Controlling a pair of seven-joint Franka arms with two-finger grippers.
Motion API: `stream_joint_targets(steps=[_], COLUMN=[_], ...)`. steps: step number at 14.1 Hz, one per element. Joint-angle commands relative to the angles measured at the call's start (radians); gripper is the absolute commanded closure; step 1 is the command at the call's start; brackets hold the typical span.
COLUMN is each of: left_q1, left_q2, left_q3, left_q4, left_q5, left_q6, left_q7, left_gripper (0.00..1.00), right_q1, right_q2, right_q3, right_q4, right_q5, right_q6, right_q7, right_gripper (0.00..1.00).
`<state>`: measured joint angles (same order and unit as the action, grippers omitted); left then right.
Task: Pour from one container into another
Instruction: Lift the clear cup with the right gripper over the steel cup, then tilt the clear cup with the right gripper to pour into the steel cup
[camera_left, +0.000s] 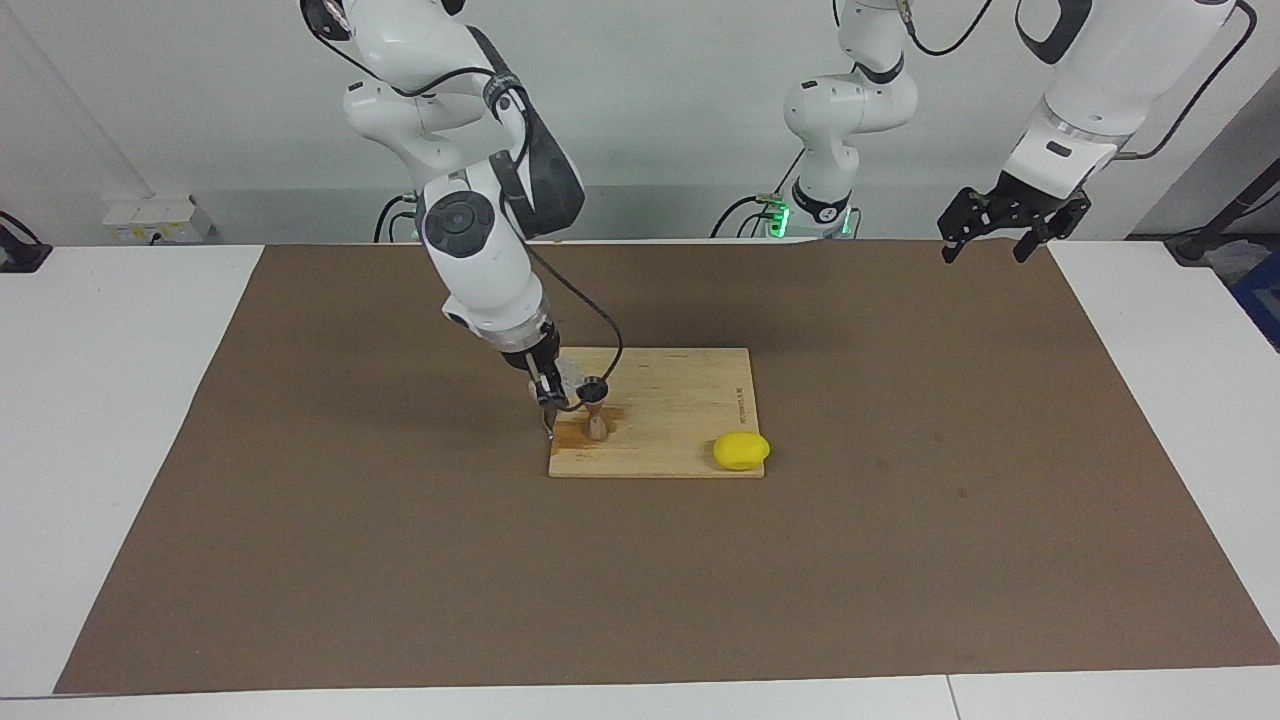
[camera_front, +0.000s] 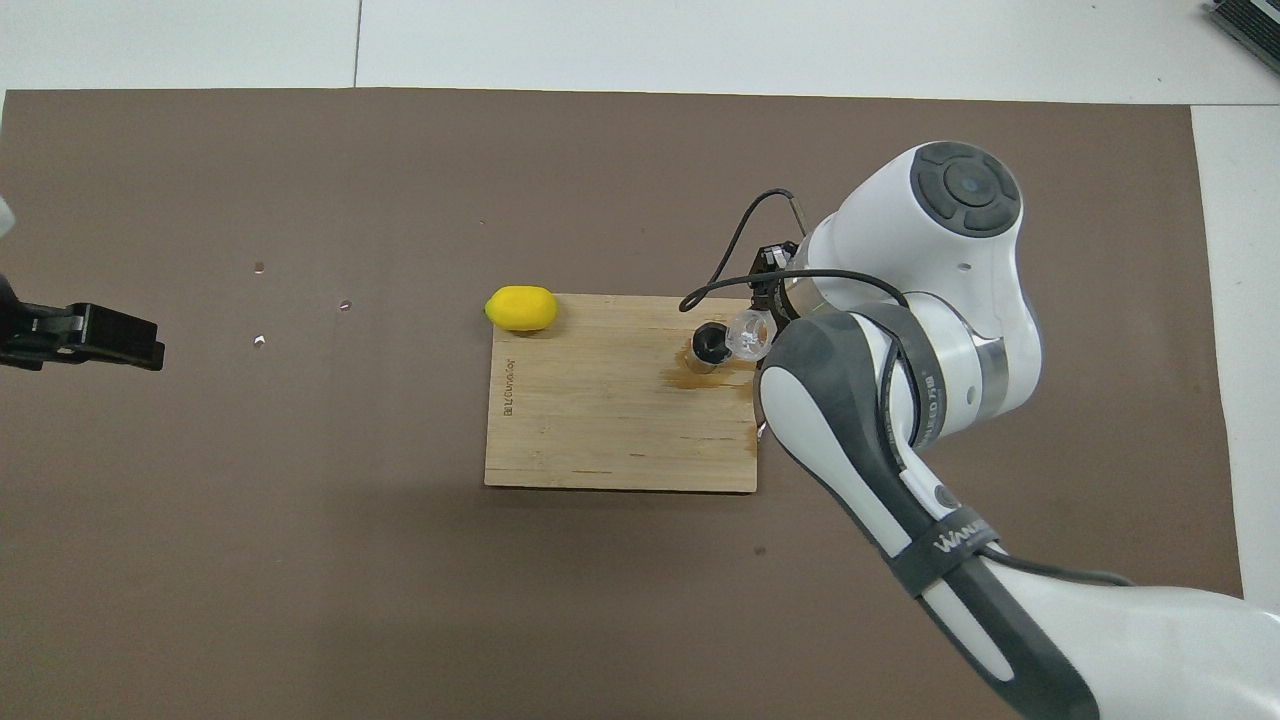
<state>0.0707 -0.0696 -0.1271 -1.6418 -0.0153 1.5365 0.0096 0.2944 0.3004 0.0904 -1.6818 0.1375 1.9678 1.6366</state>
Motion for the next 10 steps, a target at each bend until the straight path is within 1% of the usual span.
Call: stream_joint_targets(steps=[1, 6, 8, 10], left_q1=[0.018, 0.018, 0.018, 0.018], left_q2=[-0.002, -0.002, -0.002, -0.002], left_q3=[-0.012, -0.012, -0.012, -0.012], left_q4=[0.000, 0.000, 0.000, 0.000], left_q5=[-0.009, -0.009, -0.009, -0.009], left_q6=[-0.012, -0.012, -0.012, -0.012], left_q7=[0.003, 0.003, 0.003, 0.003], left_gripper=[0.00, 0.00, 0.00, 0.00], right_q1=[0.011, 0.041, 0.052, 0.057], right_q2=[0.029, 0.035, 0.034, 0.034], right_q3=[0.000, -0.001, 0.000, -0.001], right_q4=[0.063, 0.079, 0.080, 0.080], right_q5=[-0.070, -0.148, -0.206, -0.216], right_q6=[-0.035, -0.044, -0.053, -0.053], right_q7=[0.034, 0.037, 0.037, 0.037], right_gripper=[1.00, 1.00, 1.00, 1.00])
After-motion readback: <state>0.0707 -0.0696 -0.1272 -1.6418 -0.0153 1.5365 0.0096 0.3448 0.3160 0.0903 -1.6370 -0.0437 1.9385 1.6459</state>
